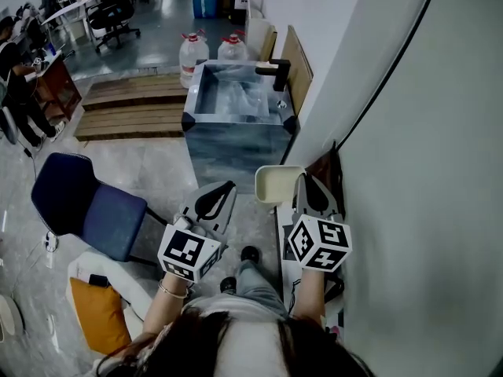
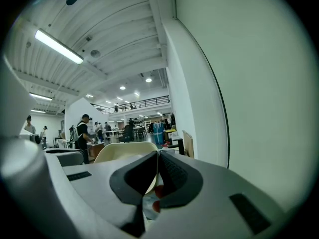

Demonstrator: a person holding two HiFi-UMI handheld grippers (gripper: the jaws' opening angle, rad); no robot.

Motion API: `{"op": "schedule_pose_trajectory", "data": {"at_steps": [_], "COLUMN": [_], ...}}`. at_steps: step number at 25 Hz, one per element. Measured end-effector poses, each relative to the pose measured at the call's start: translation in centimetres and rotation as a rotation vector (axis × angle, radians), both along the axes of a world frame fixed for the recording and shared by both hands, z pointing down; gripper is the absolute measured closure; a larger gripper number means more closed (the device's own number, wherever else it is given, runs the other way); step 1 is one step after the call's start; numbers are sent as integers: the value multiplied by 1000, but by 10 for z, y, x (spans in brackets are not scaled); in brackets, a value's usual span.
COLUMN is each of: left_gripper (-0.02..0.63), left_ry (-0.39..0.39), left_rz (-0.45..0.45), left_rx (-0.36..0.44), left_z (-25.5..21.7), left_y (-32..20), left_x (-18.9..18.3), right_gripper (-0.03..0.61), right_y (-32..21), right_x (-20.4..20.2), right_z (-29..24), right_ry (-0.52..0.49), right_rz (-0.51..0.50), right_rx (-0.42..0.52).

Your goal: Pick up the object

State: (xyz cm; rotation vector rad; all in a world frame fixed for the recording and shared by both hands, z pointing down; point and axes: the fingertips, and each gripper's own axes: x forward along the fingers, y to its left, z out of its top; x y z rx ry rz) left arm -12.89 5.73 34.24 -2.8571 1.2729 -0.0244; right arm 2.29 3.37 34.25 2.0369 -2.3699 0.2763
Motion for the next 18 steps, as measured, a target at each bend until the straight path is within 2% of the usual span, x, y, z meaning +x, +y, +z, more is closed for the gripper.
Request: {"op": "schedule_pose_trajectory", "data": {"at_steps": [18], "left_gripper": [604], "left_ry": [6], "left_rz": [24], "left_rx": [-17], "left_z": [1], "left_y": [-23], "left_x": [10], "right_gripper": [545], "right_y": [-10], "right_x": [4], "right_z": [6], "right_ry": [-1], "right_rz": [9], "right_rx": [-29]}}
